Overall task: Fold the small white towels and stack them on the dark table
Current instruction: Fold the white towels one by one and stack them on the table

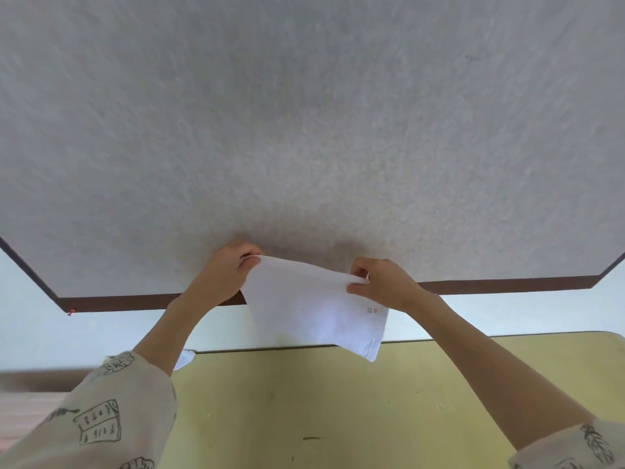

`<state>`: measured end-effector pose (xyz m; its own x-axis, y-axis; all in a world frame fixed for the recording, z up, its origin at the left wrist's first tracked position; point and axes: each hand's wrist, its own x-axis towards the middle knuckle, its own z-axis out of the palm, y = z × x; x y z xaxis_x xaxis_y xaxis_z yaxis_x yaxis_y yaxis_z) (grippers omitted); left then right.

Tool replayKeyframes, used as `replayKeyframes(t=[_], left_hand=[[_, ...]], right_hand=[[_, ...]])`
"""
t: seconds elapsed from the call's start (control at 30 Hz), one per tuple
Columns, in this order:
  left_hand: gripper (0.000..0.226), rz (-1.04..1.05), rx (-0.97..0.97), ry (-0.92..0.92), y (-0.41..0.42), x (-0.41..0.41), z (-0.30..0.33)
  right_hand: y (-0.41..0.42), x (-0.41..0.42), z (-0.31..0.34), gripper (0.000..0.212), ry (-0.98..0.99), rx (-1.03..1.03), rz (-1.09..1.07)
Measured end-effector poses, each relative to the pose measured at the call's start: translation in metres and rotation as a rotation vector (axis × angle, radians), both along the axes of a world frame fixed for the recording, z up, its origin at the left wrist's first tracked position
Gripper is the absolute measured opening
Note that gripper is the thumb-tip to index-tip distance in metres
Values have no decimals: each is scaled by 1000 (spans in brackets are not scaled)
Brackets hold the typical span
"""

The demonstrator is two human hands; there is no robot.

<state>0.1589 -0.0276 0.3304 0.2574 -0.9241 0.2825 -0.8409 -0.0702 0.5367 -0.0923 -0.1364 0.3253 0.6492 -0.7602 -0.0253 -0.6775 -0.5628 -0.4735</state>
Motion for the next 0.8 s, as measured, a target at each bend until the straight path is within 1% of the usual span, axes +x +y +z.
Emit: replayKeyframes(t=[0.17,0.27,0.33,0.43,0.5,0.63,0.73,0.8], left_hand=[[18,-13,26,-25,1,8,2],[18,-17,41,-19,4,9,-3],[18,-10,58,-6,5,8,-9],[18,19,112,19,5,10,-20],[17,52,154,35,6,11,-32],[16,147,119,128,15,5,-52],[13,160,100,204,31,-6,-73],[10,100,170,195,46,-13,-95]], right_hand=[[-7,-2,5,18,-82,148,-22],[-8,-2,1,9,-83,221,-11],[-7,-2,-5,5,-86,234,-18],[-7,0,-14,9,-144,224,-114],[-7,0,-20,14,-161,178,-174],[0,-2,-33,18,-223,86,-201],[14,-15,-51,17,-328,176,-272],[28,-28,-73,17,-299,246,-286]])
